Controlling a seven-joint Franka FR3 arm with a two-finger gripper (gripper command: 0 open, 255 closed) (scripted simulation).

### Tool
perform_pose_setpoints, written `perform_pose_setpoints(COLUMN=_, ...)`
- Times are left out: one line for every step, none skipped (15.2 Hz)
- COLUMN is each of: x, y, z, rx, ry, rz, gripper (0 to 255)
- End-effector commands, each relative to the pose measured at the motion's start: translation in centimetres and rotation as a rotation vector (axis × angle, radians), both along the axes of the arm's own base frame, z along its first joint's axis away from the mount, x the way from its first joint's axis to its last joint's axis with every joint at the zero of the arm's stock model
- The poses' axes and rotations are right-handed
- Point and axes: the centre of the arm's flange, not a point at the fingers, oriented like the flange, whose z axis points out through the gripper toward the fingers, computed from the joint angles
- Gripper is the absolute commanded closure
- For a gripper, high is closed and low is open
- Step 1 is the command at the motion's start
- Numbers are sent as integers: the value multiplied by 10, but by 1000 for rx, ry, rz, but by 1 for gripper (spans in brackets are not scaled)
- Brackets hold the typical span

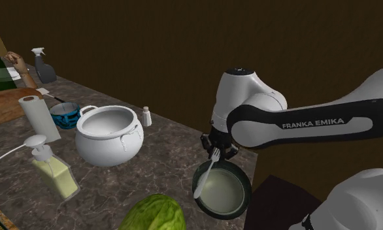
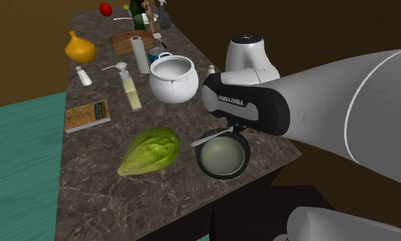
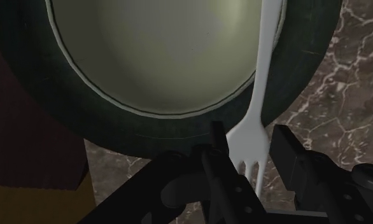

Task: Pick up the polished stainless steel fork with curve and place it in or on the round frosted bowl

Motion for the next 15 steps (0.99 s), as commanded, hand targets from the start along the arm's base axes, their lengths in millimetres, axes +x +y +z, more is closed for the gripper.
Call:
perform_pose_setpoints(x=0, y=1, z=-9, rx=0, ry=-1, rz=0, gripper=255)
perform_pose_setpoints(x=0, y=1, z=-9, rx=0, ry=-1, rz=0, gripper=255)
perform_pose_setpoints(x=0, y=1, z=-9, rx=0, ry=-1, rz=0, gripper=255)
perform_pose_setpoints(x=0, y=1, z=-9, rx=0, ry=-1, rz=0, gripper=255)
perform_pose_setpoints(x=0, y=1, z=-9, rx=0, ry=-1, rz=0, gripper=255)
perform_pose_setpoints(x=0, y=1, z=-9, rx=0, ry=-1, rz=0, gripper=255)
perform_pose_setpoints(x=0, y=1, z=-9, rx=0, ry=-1, rz=0, gripper=255)
perform_pose_setpoints(x=0, y=1, z=-9, rx=0, ry=-1, rz=0, gripper=255)
perform_pose_setpoints(x=0, y=0, z=-9, rx=0, ry=-1, rz=0, gripper=0)
perform_pose_setpoints(x=0, y=1, z=-9, rx=0, ry=-1, rz=0, gripper=0)
perform_pose_setpoints(x=0, y=1, z=-10, rx=0, ry=-1, rz=0, gripper=0)
perform_pose_setpoints(x=0, y=1, z=-10, rx=0, ry=-1, rz=0, gripper=0)
perform_pose_setpoints(x=0, y=1, z=-10, rx=0, ry=-1, rz=0, gripper=0)
perform_pose_setpoints(x=0, y=1, z=-9, rx=0, ry=-1, rz=0, gripper=0)
perform_pose_setpoints(x=-1, y=1, z=5, rx=0, ry=-1, rz=0, gripper=0)
